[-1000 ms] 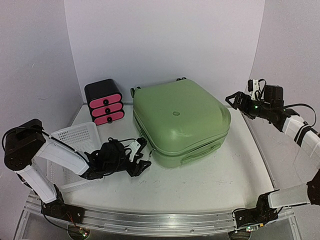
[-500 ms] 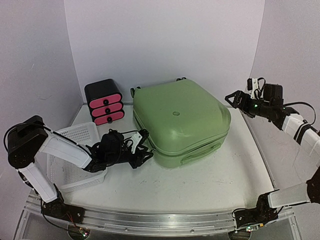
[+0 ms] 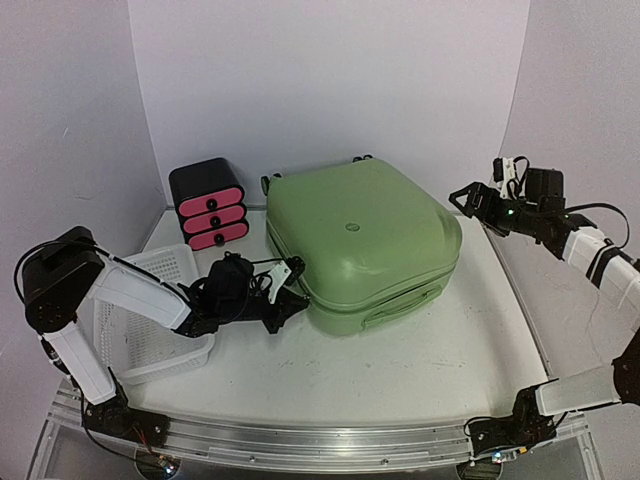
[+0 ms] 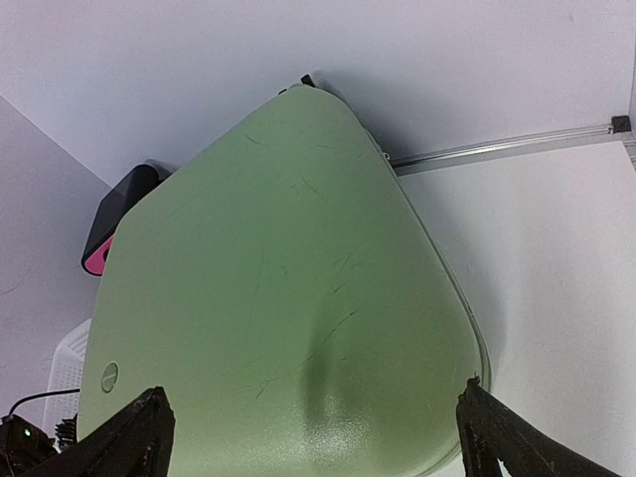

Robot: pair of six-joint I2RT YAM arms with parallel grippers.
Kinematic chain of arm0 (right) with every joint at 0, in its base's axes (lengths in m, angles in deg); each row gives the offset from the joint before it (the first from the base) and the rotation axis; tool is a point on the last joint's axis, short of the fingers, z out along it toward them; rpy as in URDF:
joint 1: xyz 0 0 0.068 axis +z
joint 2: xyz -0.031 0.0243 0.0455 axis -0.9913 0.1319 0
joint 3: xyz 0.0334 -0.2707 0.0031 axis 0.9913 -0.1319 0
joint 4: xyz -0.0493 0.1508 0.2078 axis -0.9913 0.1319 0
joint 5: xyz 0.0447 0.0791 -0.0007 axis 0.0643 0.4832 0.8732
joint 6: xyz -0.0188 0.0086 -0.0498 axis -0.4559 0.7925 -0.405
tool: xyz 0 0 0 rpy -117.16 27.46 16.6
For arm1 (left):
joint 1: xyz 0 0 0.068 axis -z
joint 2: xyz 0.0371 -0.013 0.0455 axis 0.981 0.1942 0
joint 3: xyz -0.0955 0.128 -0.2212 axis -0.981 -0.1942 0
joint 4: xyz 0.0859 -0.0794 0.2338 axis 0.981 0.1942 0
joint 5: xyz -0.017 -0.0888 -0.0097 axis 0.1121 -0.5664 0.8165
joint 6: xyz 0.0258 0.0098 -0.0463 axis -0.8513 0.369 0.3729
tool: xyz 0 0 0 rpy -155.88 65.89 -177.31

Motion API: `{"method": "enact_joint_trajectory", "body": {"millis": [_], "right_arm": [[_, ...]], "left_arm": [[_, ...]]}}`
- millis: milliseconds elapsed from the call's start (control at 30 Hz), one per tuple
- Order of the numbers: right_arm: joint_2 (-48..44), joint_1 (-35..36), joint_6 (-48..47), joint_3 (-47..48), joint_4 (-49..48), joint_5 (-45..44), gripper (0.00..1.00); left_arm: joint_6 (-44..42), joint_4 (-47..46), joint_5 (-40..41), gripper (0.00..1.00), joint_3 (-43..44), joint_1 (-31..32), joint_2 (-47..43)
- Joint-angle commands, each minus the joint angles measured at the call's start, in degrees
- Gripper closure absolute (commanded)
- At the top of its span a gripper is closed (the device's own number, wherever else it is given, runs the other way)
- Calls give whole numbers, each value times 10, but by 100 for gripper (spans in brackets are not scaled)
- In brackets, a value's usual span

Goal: Open, take out, and arrange the luggage
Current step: Unzip the zipper of the luggage.

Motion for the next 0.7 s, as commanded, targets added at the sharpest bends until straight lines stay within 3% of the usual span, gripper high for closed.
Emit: {"method": "enact_joint_trajectory", "body": {"millis": [0,333,667], "right_arm": [[1,2,-7,7,-14,12,2],[6,2,-4,-3,-15,25,2],[32,8,5,-48,-67,77,2]], "left_arm": [[-11,-1,-32,100,26,0,-18],[4,25,-22,100,9,11,-69],[1,34,70,100,37,100,-48]]}}
